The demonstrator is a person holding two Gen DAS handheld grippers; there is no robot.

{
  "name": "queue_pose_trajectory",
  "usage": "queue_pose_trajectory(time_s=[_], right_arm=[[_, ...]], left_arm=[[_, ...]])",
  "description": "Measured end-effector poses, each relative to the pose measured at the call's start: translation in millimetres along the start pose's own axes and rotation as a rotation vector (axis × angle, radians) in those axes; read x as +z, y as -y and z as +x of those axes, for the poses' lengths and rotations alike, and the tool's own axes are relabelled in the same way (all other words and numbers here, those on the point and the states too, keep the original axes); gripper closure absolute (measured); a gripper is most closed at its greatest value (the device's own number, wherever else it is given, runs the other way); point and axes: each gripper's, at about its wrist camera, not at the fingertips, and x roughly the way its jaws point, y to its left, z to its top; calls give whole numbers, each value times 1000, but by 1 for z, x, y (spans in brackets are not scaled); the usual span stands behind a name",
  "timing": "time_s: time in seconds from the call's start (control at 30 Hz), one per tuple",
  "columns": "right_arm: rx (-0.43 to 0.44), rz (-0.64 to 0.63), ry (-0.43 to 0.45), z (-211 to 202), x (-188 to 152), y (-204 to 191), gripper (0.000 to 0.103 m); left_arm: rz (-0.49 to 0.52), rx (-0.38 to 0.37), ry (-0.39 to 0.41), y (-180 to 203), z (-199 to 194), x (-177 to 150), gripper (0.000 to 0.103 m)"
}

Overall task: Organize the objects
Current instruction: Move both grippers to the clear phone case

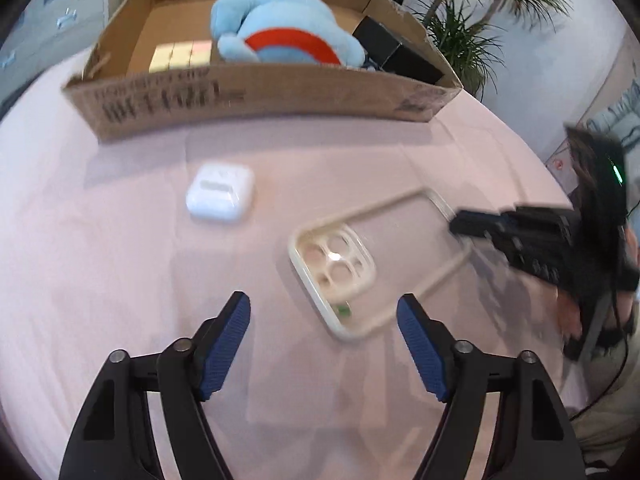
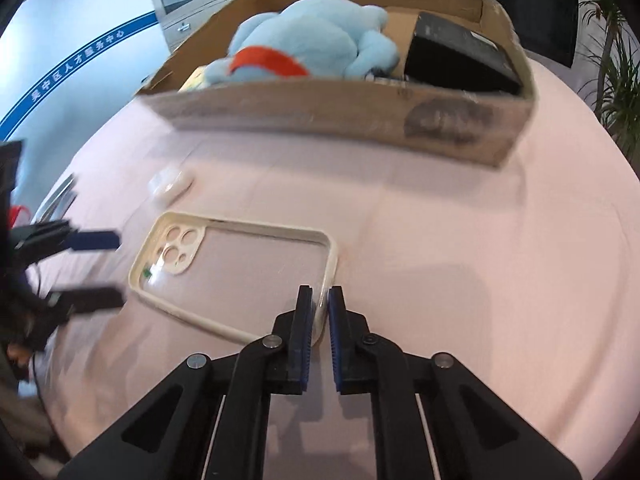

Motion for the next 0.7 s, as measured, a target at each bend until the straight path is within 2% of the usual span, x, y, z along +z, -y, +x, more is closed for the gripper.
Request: queue_pose_trajectory(time_s=[0.07,0.1,0.17,0.2,0.27,0.43,0.5,0.7], right_arm=[[-23,-20,0,-11,-19,-11,96],[-31,-26,2,-14,-26,-16,94],[-43,-22,5,-19,-39,-27,94],[-51,-23,8,-20,-42,-29,93],[-62,-7,21,-19,-45,-35,88],[-69,33,31,-18,-38,-34,78],[-67,29,36,-19,-39,-34,71],[-71,62,62,-19,-40,-32,71]], left_arm=[[-2,6,-16,5,1,-5,42],[3,16,-30,8,2,-7,53],[24,63,-50,14,4,-10,65],[31,78,-58,16,4,-10,76],[19,72,-72,16,3,-10,85],[3,91,-80,17,3,-11,88],[-11,91,-74,16,3,-11,88],[21,176,-4,28,1,-21,86]])
